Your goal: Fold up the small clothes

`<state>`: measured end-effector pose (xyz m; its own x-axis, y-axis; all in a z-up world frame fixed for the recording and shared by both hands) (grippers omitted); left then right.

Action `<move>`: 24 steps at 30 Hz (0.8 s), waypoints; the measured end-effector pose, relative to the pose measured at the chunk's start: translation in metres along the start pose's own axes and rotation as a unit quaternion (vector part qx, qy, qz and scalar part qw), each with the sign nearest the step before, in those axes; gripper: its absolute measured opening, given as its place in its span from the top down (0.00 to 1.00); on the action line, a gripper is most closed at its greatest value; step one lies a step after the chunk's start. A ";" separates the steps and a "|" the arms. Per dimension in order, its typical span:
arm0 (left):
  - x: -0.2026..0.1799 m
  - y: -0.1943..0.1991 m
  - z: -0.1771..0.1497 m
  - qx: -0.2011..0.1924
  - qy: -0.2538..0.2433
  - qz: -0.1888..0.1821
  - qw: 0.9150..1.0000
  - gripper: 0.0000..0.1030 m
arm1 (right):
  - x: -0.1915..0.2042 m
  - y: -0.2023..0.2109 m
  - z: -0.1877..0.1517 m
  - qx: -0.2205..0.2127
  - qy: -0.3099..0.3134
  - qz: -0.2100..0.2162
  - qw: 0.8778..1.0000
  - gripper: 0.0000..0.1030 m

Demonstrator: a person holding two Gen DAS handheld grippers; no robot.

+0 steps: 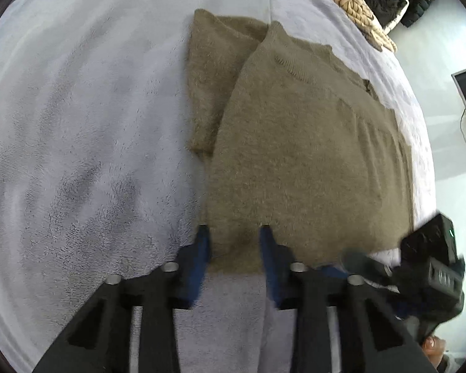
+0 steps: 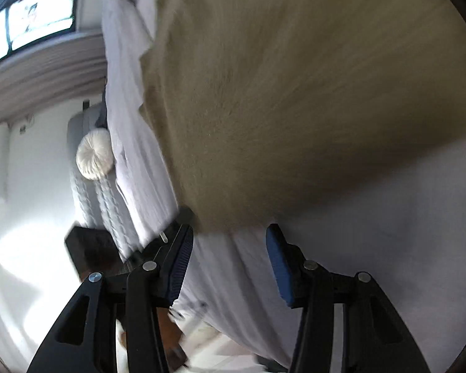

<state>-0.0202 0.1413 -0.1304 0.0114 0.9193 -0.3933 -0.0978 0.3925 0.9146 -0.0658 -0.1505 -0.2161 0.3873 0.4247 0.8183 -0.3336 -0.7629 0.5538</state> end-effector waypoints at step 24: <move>0.010 0.034 0.019 -0.042 -0.051 0.007 0.998 0.88 | 0.056 0.032 0.014 0.021 0.157 -0.137 0.978 0.89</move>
<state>-0.0047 0.1641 -0.1013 0.1100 0.9244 -0.3651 -0.1825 0.3799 0.9068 -0.0428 -0.1576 -0.1548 0.1722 0.7403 0.6499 -0.2161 -0.6153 0.7581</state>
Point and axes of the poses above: each gripper's, at about its wrist camera, not at the fingertips, and y roughly against the way its jaws point, x to its left, z to its top, the point moved 3 cm from there along -y, roughly the way its jaws point, and after that the axes turned 4 degrees about y, right-handed, at the moved point
